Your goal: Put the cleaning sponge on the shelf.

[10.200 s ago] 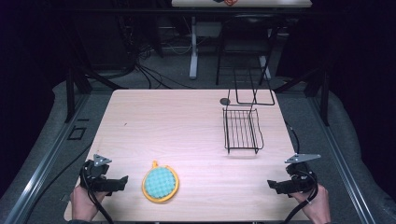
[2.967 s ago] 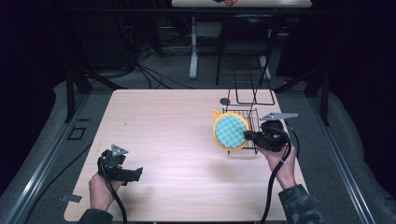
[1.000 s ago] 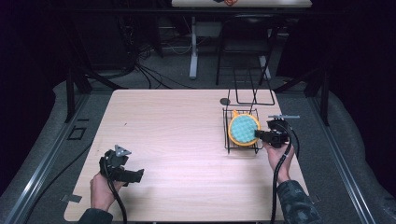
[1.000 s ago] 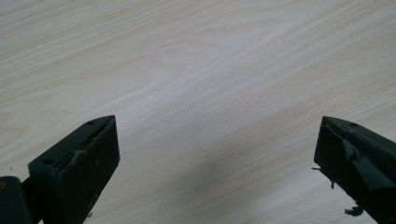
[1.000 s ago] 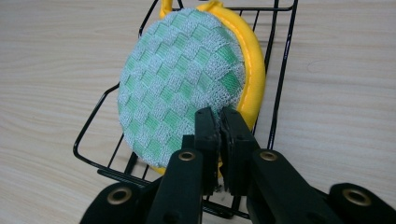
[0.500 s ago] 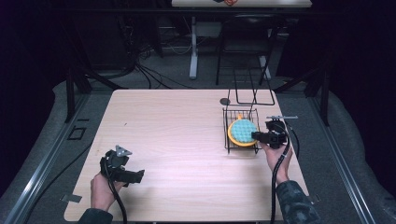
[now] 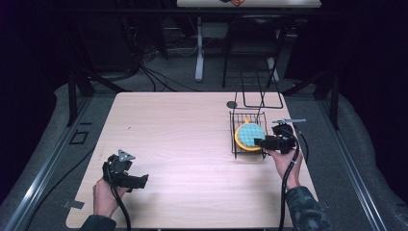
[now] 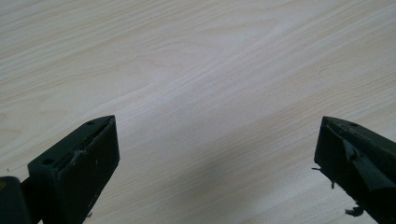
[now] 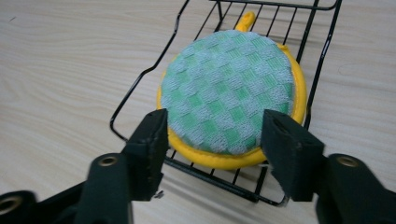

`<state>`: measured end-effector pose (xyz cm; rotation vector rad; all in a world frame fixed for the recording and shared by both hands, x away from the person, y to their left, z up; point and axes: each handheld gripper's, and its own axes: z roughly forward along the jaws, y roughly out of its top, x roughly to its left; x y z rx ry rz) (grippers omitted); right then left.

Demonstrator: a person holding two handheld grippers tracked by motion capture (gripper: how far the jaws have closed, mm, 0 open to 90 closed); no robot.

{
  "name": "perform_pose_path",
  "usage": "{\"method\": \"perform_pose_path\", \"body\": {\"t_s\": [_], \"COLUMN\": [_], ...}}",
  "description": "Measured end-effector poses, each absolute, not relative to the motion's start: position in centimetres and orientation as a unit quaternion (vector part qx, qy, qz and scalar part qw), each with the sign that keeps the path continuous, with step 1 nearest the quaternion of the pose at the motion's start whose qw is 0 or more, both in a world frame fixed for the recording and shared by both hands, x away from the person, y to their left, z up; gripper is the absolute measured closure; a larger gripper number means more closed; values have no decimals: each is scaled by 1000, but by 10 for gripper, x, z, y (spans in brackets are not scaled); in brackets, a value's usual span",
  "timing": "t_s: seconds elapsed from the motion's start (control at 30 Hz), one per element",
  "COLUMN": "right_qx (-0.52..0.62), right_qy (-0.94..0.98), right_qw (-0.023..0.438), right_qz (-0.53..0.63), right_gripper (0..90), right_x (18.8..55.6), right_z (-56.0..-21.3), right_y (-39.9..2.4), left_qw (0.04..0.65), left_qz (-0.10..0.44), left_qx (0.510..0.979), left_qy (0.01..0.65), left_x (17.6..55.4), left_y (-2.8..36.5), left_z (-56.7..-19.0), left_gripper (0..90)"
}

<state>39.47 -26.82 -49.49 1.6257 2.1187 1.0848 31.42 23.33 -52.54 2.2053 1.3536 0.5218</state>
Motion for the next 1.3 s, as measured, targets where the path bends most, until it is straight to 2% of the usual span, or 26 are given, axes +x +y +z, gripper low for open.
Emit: {"method": "perform_pose_path", "body": {"t_s": [0.03,0.07,0.17,0.2,0.3,0.43,0.7,0.93,1.3], "right_qx": [550,550,541,538,531,515,499,494,507], "right_qy": [736,736,745,748,752,759,767,768,766], "right_qw": [140,140,147,146,151,155,168,170,166], "right_qz": [370,370,361,359,359,366,367,369,358], "right_gripper": [321,321,236,167,134,44,0,0,0], "right_x": [389,389,381,376,370,355,333,311,288], "right_z": [-489,-489,-483,-480,-476,-466,-456,-454,-473], "right_y": [-267,-267,-265,-263,-262,-264,-271,-281,-305], "left_qw": [248,248,248,247,248,250,253,254,257], "left_qz": [191,192,192,192,193,194,195,196,193], "left_qx": [809,810,811,812,811,809,808,808,807], "left_qy": [497,496,494,493,493,495,495,494,495], "left_x": [314,314,314,314,314,314,314,314,313], "left_y": [233,233,233,233,233,233,234,234,234], "left_z": [-525,-525,-525,-525,-525,-525,-524,-525,-525], "left_gripper": [1,1,1,1,1,1,1,1,1]}}
